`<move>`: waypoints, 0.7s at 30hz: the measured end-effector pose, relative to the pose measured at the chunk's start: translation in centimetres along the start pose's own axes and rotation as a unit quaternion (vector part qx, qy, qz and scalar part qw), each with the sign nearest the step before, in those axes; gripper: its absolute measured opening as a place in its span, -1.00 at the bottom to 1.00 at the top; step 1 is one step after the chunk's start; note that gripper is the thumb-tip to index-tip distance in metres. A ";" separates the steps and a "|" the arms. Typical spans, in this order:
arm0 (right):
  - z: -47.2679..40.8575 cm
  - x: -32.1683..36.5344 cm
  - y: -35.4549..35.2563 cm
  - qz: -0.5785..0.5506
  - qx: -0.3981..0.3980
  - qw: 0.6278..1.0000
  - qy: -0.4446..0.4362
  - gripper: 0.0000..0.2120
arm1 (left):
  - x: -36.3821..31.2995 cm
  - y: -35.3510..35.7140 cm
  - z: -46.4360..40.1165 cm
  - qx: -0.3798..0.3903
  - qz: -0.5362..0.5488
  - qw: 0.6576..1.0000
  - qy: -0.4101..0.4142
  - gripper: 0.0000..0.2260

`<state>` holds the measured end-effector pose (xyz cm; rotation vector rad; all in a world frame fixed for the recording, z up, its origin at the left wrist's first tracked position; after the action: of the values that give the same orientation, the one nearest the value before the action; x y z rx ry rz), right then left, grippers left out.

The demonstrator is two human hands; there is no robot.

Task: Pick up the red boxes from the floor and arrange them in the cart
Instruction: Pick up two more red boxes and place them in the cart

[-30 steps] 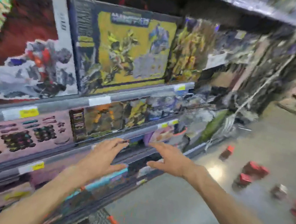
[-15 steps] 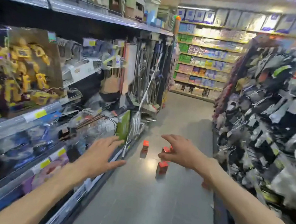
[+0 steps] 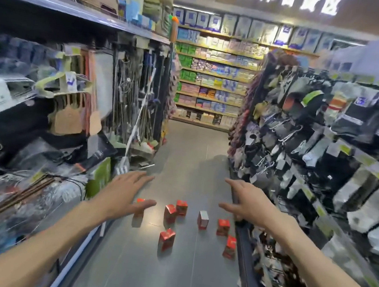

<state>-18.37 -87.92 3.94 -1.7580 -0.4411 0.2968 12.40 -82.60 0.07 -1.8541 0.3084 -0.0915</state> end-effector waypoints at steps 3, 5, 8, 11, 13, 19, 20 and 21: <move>-6.1 -1.9 0.7 -0.011 -0.006 1.000 0.028 -0.16 | 3.5 2.1 -6.5 0.015 0.008 1.000 0.009 -0.20; -9.9 -2.8 1.3 -0.017 -0.016 0.999 0.042 -0.16 | 5.5 3.3 -11.1 0.021 0.003 1.000 0.022 -0.21; -15.3 -4.3 2.8 -0.020 -0.019 0.998 0.054 -0.18 | 8.1 5.3 -17.6 0.027 0.003 0.999 0.037 -0.22; -20.8 -5.9 4.8 -0.021 -0.015 0.998 0.061 -0.19 | 10.5 7.8 -23.3 0.025 0.016 0.999 0.044 -0.23; -24.7 -7.1 6.8 -0.027 -0.008 0.998 0.061 -0.19 | 12.4 9.9 -26.9 0.026 0.020 0.998 0.045 -0.24; -37.8 -11.3 14.6 -0.059 0.006 0.996 0.062 -0.20 | 19.4 17.9 -37.0 0.057 0.015 0.998 0.028 -0.26; -40.3 -12.1 16.1 -0.063 0.011 0.996 0.062 -0.21 | 20.7 19.2 -38.7 0.061 0.012 0.998 0.021 -0.27; -42.7 -12.7 17.5 -0.068 0.019 0.996 0.060 -0.22 | 22.0 20.4 -40.5 0.068 0.009 0.998 0.016 -0.28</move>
<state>-9.15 -134.29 -3.73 -1.6896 -0.4623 0.1008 21.32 -131.31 -9.05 -1.7171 0.3316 -0.1266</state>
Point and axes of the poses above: each hand's wrist, its own z-axis away from the middle knuckle, its own y-axis out of the palm, x = y × z, the point moved 10 cm from there along -z, towards the middle knuckle, and after that the axes turned 6 degrees about -x, right-handed, at the moved point
